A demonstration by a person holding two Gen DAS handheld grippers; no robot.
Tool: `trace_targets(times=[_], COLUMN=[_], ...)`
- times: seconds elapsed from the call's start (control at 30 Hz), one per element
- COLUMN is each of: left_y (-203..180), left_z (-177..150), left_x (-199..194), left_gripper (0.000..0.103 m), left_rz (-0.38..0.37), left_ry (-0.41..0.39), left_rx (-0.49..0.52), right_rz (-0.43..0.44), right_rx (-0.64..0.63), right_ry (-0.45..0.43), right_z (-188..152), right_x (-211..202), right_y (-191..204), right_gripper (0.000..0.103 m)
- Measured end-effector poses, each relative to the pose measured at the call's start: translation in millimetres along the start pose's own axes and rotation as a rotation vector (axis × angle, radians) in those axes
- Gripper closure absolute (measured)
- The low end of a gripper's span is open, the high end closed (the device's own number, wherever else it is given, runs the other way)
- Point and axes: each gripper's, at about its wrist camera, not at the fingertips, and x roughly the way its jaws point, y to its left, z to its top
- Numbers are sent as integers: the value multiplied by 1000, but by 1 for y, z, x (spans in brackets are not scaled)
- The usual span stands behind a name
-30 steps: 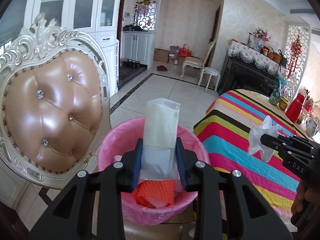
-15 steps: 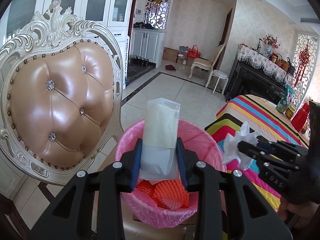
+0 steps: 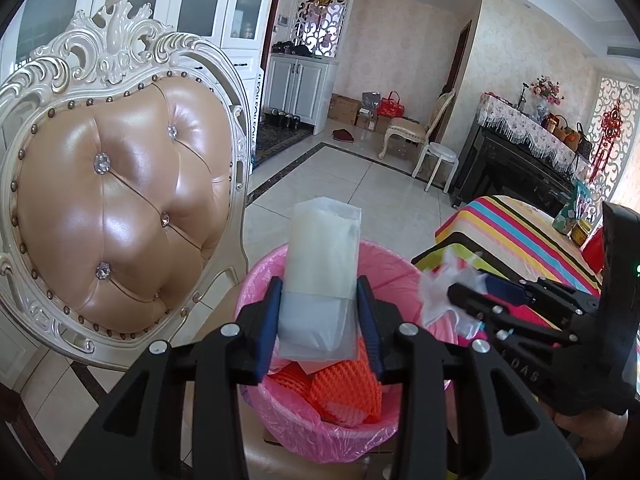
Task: Collect trash
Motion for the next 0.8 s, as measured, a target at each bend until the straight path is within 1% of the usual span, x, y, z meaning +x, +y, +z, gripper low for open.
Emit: trace_targets(times=[0.07,0.13,0.27,0.3,0.37,0.43,0.47,0.53,0.6,0.63,0.73,0.8], left_y=[-1,0,-1,-1,-2,-5,-5,-9,-15,-17,-25,-29], left_z=[0,0,-2,-4,-8,-16,-18,-26,-34,-37,-49,-56], left_x=[1,2,-1,-3,-6,-11,-13,-20,-29,-32,-47,-55], left_gripper=[61,48,44,39,35,27,26,18,15,13,10,7], left_rz=[1,-5,-6,-9,-15,-8,-3,3,7,3,7,7], left_ry=[3,3,4,5,7,10,11,8,5,5,4,8], left_rx=[-4,-12,-14,-17,-18,-17,-17,-5,11,17,25,32], right_rz=[-4,-16,-26,-29,-42,-49,-52,-58,-57,-60,-46,-26], right_rx=[-1,7,26,30,43,56,60,70,81,94,114,118], right_ry=[-6,-6,-4,-8,-23,-32,-38,-47,-52,-56,-67,-76], right_z=[-1,-2,-6,-8,-15,-23,-27,-36,-45,-50,-58,-65], right_x=[1,2,-1,-3,-10,-17,-20,-26,-33,-38,-47,-55], right_y=[0,-3,-11,-13,-18,-21,-23,-26,-28,-30,-32,-30], right_gripper=[47,47,45,42,37,35,32,30,27,22,21,18])
